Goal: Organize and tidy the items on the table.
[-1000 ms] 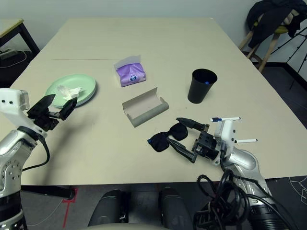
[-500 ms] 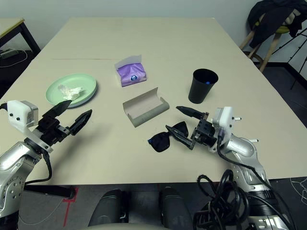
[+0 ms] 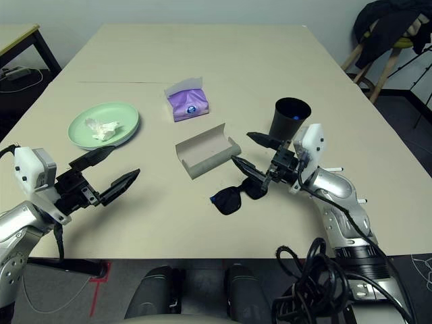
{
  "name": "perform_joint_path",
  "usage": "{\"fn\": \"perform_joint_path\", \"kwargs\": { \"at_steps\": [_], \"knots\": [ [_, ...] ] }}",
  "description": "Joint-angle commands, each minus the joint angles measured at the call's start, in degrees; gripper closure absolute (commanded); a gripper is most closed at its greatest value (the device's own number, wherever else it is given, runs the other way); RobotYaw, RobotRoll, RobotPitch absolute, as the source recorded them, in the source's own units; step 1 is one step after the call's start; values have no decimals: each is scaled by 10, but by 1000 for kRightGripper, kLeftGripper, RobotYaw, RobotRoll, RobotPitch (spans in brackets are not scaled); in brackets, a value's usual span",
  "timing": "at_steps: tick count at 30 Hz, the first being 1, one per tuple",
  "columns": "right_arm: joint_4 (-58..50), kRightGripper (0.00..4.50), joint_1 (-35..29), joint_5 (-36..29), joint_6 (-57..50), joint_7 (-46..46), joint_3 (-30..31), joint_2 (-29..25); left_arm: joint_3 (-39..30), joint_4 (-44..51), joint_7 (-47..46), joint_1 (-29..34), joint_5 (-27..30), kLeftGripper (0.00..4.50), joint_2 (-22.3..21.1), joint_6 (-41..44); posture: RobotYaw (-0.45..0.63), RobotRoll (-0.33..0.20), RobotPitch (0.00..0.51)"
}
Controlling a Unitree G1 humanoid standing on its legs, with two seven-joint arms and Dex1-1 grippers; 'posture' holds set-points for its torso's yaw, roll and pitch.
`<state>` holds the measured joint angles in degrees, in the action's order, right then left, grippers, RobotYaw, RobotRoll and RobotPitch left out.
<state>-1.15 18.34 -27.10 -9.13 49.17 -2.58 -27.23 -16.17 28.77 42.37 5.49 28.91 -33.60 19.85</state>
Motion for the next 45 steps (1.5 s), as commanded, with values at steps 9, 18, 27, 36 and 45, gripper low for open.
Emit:
{"fn": "perform_joint_path", "kwargs": {
  "at_steps": [9, 18, 27, 36, 45],
  "knots": [
    [-15, 0, 86, 6, -175, -21, 13, -58, 18, -4, 38, 10, 14, 40, -10, -19, 109, 0, 78],
    [-19, 0, 136, 28, -290, 30, 77, -120, 22, 0, 76, 25, 18, 40, -22, -37, 111, 0, 80],
    [43, 0, 244, 61, -248, 113, 99, -139, 27, 2, 90, 28, 19, 40, -25, -46, 117, 0, 86],
    [109, 0, 323, 132, -174, 193, 151, -147, 39, 11, 117, 42, 20, 40, -36, -64, 130, 0, 95],
    [127, 0, 332, 173, -121, 271, 184, -159, 49, 31, 119, 43, 19, 40, -31, -82, 144, 0, 95]
  ]
}}
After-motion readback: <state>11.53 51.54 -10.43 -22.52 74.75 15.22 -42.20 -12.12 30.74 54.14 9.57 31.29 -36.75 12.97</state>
